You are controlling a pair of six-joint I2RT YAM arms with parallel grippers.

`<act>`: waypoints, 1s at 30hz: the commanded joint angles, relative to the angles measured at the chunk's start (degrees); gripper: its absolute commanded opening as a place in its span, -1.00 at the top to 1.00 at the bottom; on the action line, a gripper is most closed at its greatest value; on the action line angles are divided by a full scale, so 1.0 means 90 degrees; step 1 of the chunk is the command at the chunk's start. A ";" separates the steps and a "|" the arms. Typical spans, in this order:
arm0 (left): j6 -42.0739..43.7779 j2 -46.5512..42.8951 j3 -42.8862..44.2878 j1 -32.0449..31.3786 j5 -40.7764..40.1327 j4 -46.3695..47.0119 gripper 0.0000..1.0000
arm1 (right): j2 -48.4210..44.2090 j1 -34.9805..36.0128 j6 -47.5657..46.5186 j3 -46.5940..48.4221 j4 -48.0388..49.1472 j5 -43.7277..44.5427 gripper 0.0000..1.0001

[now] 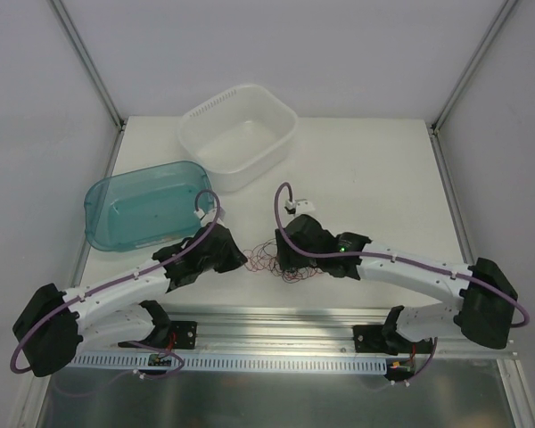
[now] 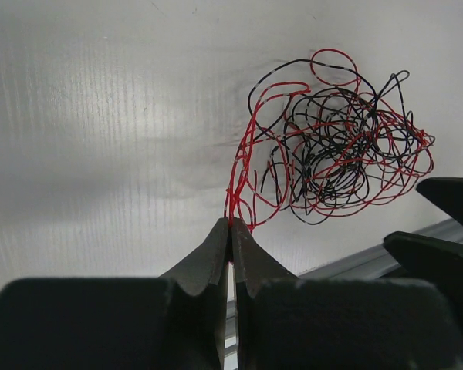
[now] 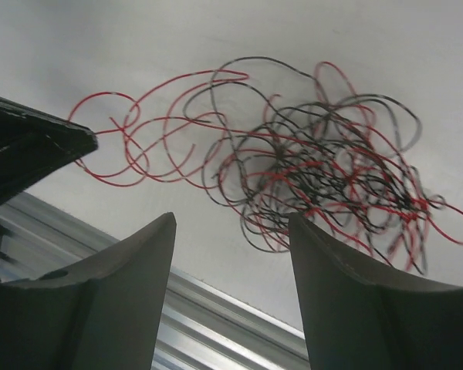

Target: Untangle the cables

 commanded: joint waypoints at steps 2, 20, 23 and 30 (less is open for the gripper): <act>-0.0139 -0.0240 -0.0208 -0.0046 0.0121 0.0314 1.00 | 0.0595 0.0020 -0.0430 -0.0059 0.1709 -0.1034 -0.27; -0.0109 -0.0601 -0.0550 -0.0056 0.0170 0.0792 1.00 | 0.2129 -0.0009 -0.0118 -0.0235 0.3448 -0.2013 0.00; -0.0090 -0.0718 -0.0599 -0.0056 0.0082 0.0792 1.00 | 0.2129 -0.0077 -0.0050 -0.0401 0.3545 -0.1993 0.25; -0.0177 -0.1070 -0.0853 -0.0056 -0.0279 0.0783 0.88 | 0.1281 -0.0107 -0.0361 -0.0548 0.2962 -0.1544 0.99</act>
